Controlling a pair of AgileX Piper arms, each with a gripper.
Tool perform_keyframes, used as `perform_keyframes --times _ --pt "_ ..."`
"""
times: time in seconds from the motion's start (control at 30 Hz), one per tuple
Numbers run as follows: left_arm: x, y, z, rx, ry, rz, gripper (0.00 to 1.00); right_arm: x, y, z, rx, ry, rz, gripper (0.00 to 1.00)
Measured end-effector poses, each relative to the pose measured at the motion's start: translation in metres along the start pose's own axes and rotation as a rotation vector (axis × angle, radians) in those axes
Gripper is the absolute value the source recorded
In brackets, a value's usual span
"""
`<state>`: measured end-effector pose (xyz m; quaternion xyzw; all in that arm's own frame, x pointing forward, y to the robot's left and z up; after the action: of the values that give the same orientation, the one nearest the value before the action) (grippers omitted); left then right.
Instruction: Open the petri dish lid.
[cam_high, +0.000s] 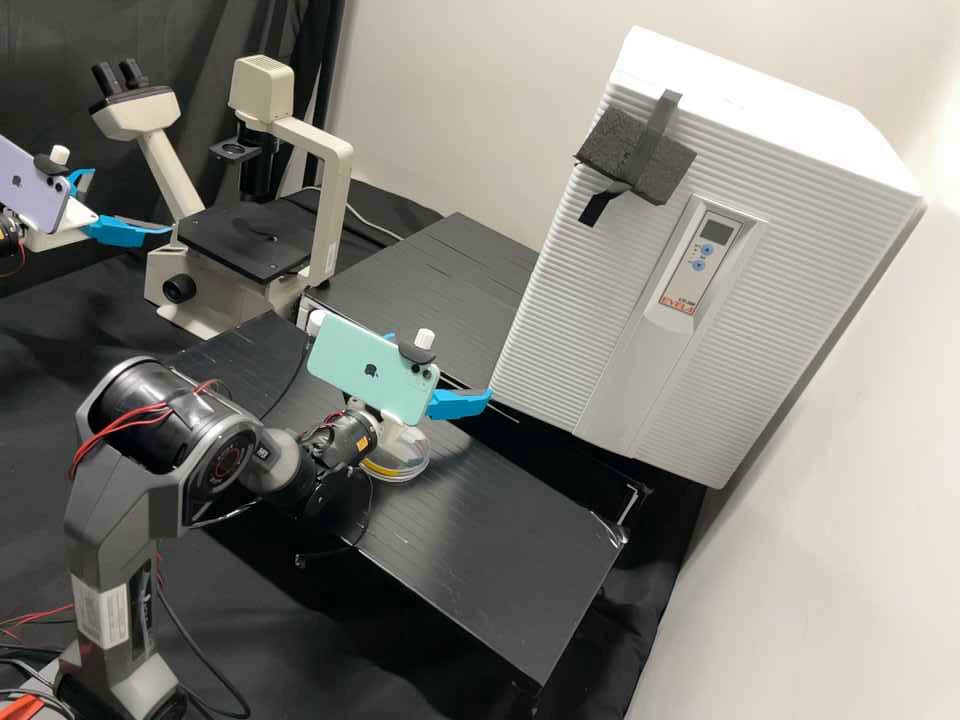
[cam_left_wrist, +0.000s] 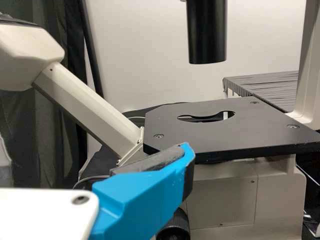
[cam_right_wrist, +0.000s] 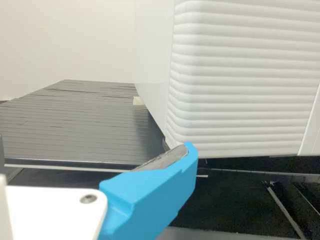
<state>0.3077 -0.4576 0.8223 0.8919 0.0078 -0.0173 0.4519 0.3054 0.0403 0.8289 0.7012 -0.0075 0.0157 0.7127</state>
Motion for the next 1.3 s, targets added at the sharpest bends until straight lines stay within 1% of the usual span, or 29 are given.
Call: perform_keyframes --times 0.33,0.43,0.5,0.6,0.63,0.7,0.8,0.87,1.0,1.1,1.3 --pt "0.0 0.0 0.0 0.0 0.0 0.0 1.0 -0.002 0.0 0.002 -0.001 -0.004 0.0 1.0" --pt "0.0 0.0 0.0 0.0 0.0 0.0 1.0 -0.012 0.004 0.006 -0.004 -0.019 0.008 1.0" --pt "0.0 0.0 0.0 0.0 0.0 0.0 1.0 -0.023 0.011 0.006 0.003 -0.012 0.031 1.0" --pt "0.0 0.0 0.0 0.0 0.0 0.0 1.0 -0.042 0.019 0.005 0.025 0.015 0.082 1.0" --pt "0.0 0.0 0.0 0.0 0.0 0.0 1.0 -0.05 0.024 0.002 0.029 0.042 0.11 1.0" --pt "0.0 0.0 0.0 0.0 0.0 0.0 1.0 -0.061 0.027 0.0 0.028 0.071 0.139 1.0" --pt "0.0 0.0 0.0 0.0 0.0 0.0 1.0 -0.076 0.026 0.0 0.02 0.101 0.159 1.0" --pt "0.0 0.0 0.0 0.0 0.0 0.0 1.0 -0.084 0.023 0.002 0.03 0.109 0.15 1.0" --pt "0.0 0.0 0.0 0.0 0.0 0.0 1.0 -0.099 0.014 0.011 0.023 0.099 0.113 1.0" --pt "0.0 0.0 0.0 0.0 0.0 0.0 1.0 -0.107 0.01 0.019 0.035 0.071 0.094 1.0" --pt "0.0 0.0 0.0 0.0 0.0 0.0 1.0 -0.116 0.006 0.025 0.056 0.054 0.071 1.0"
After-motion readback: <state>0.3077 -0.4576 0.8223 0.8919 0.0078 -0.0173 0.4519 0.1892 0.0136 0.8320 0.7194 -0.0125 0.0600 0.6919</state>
